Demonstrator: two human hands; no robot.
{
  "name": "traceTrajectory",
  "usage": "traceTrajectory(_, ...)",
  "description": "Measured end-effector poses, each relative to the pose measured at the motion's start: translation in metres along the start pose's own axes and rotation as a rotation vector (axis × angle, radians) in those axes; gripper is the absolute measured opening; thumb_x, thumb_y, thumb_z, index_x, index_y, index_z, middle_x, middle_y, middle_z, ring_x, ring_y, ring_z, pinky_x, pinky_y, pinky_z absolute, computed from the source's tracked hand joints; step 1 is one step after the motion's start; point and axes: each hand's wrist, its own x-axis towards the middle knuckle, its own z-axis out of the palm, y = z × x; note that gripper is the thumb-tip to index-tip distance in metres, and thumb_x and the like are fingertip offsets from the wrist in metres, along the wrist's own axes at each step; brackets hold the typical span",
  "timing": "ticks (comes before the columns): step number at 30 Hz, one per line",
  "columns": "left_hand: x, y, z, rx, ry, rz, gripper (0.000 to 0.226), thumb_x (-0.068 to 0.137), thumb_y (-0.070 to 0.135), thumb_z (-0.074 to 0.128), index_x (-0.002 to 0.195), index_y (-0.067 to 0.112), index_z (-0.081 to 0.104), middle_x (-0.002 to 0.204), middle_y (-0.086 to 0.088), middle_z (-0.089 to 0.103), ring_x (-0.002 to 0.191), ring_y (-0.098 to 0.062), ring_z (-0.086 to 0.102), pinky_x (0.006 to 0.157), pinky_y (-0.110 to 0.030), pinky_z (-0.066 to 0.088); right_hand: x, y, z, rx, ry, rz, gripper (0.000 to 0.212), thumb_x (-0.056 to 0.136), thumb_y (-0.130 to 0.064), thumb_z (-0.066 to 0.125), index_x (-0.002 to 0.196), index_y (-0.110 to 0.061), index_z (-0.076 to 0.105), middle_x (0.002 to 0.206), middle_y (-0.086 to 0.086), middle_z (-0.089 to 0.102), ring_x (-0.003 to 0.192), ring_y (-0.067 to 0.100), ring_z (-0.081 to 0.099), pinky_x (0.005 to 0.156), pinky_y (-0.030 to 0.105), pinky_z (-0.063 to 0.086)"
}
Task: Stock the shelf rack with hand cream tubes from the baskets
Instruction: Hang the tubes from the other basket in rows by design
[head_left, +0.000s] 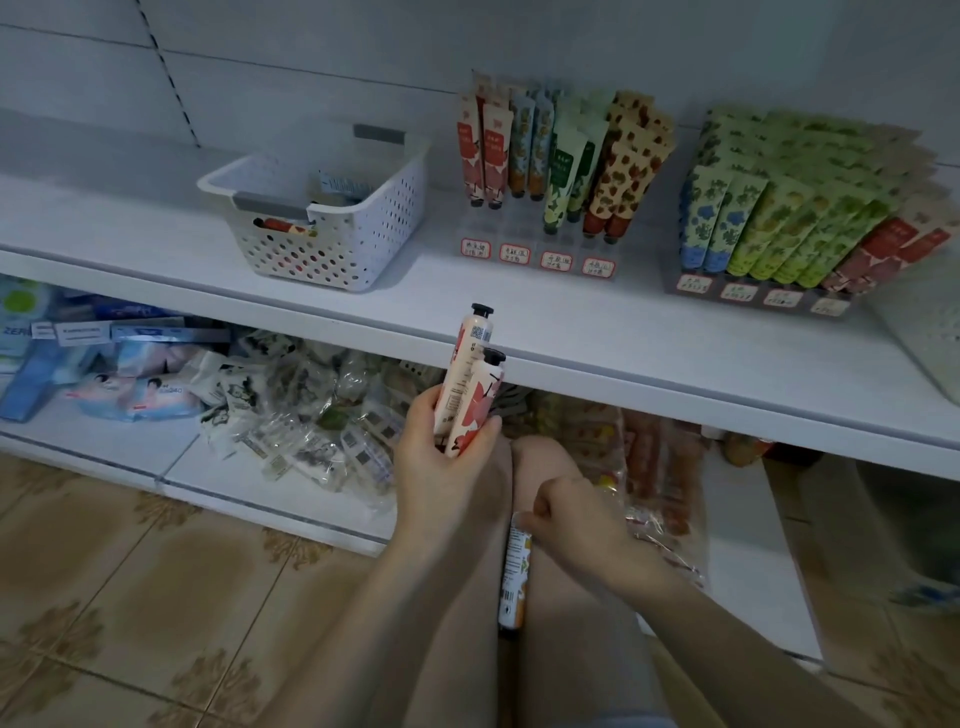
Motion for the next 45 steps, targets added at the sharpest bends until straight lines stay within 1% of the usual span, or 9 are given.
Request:
traceTrajectory(5, -0.003, -0.002, 0.000, 0.006, 0.000, -0.026, 0.037, 0.078, 0.010, 0.073, 0.095, 0.035, 0.053, 0.086, 0.005, 0.063, 0.077, -0.017, 0.061, 0.075, -0.043, 0.055, 0.000, -0.005, -0.004, 0.024, 0.071, -0.054, 0.019, 0.090, -0.023, 0.051, 0.073, -0.017, 0.056, 0.108, 0.006, 0.062, 0.103, 0.020, 0.053, 0.055, 0.021, 0.026)
traceTrajectory(8, -0.002, -0.003, 0.000, 0.014, 0.001, -0.034, 0.036, 0.078, 0.012, 0.073, 0.096, 0.036, 0.053, 0.090, 0.001, 0.064, 0.080, -0.021, 0.062, 0.078, -0.046, 0.055, 0.003, -0.003, -0.002, 0.025, -0.006, -0.017, 0.037, 0.090, -0.024, 0.051, 0.055, -0.023, 0.037, 0.096, 0.008, 0.064, 0.089, 0.021, 0.055, 0.051, 0.025, 0.020)
traceTrajectory(11, -0.002, -0.003, 0.001, 0.023, -0.002, -0.022, 0.037, 0.078, 0.013, 0.073, 0.096, 0.037, 0.052, 0.092, -0.002, 0.064, 0.083, -0.023, 0.062, 0.078, -0.047, 0.055, 0.007, -0.001, 0.000, 0.040, -0.049, 0.018, 0.032, 0.089, -0.033, 0.055, 0.062, -0.016, 0.049, 0.084, 0.008, 0.061, 0.078, 0.018, 0.052, 0.059, 0.025, 0.030)
traceTrajectory(15, -0.004, -0.001, 0.002, 0.037, -0.013, -0.013, 0.039, 0.078, 0.013, 0.073, 0.096, 0.039, 0.050, 0.091, 0.003, 0.064, 0.082, -0.021, 0.063, 0.076, -0.042, 0.055, 0.009, -0.005, 0.003, 0.030, -0.039, 0.017, 0.023, 0.089, -0.032, 0.056, 0.081, -0.013, 0.066, 0.092, 0.007, 0.065, 0.093, 0.021, 0.059, 0.066, 0.022, 0.032)
traceTrajectory(20, -0.003, -0.003, 0.000, 0.021, -0.007, -0.015, 0.038, 0.077, 0.012, 0.073, 0.096, 0.037, 0.052, 0.091, 0.000, 0.064, 0.081, -0.021, 0.063, 0.076, -0.043, 0.055, 0.011, -0.002, 0.004, 0.128, -0.038, 0.002, 0.029, 0.086, -0.019, 0.055, 0.060, -0.014, 0.044, 0.079, 0.008, 0.057, 0.077, 0.017, 0.051, 0.051, 0.020, 0.027)
traceTrajectory(25, 0.001, 0.001, -0.002, -0.006, -0.008, -0.024, 0.037, 0.078, 0.009, 0.073, 0.100, 0.033, 0.054, 0.091, 0.001, 0.064, 0.082, -0.022, 0.064, 0.078, -0.046, 0.055, 0.006, 0.003, -0.038, 0.386, -0.046, -0.164, 0.020, 0.087, -0.007, 0.058, 0.070, 0.003, 0.061, 0.081, 0.015, 0.063, 0.057, -0.002, 0.047, 0.054, 0.006, 0.036)
traceTrajectory(29, 0.007, 0.005, -0.004, -0.113, -0.011, -0.081, 0.030, 0.078, 0.010, 0.073, 0.103, 0.018, 0.059, 0.091, -0.011, 0.065, 0.088, -0.033, 0.065, 0.081, -0.052, 0.054, 0.003, 0.006, -0.085, 0.680, 0.008, -0.231, 0.020, 0.093, -0.011, 0.053, 0.074, -0.020, 0.056, 0.071, -0.007, 0.057, 0.057, -0.006, 0.053, 0.054, 0.010, 0.043)
traceTrajectory(37, 0.010, 0.030, 0.002, -0.438, -0.176, -0.268, 0.042, 0.067, 0.022, 0.073, 0.103, 0.008, 0.059, 0.103, -0.018, 0.069, 0.093, -0.028, 0.068, 0.080, -0.043, 0.055, 0.008, 0.001, -0.134, 1.308, 0.225, -0.274, 0.016, 0.095, -0.011, 0.042, 0.082, -0.012, 0.050, 0.073, -0.006, 0.068, 0.069, 0.010, 0.067, 0.061, 0.018, 0.054)
traceTrajectory(45, 0.014, 0.047, 0.006, -0.454, -0.304, -0.270, 0.039, 0.066, 0.018, 0.074, 0.102, 0.011, 0.062, 0.100, -0.018, 0.068, 0.088, -0.030, 0.065, 0.070, -0.038, 0.056, 0.018, -0.009, -0.143, 1.515, 0.234, -0.259, 0.012, 0.087, -0.020, 0.047, 0.085, -0.011, 0.053, 0.074, 0.000, 0.071, 0.069, 0.013, 0.069, 0.061, 0.020, 0.056)
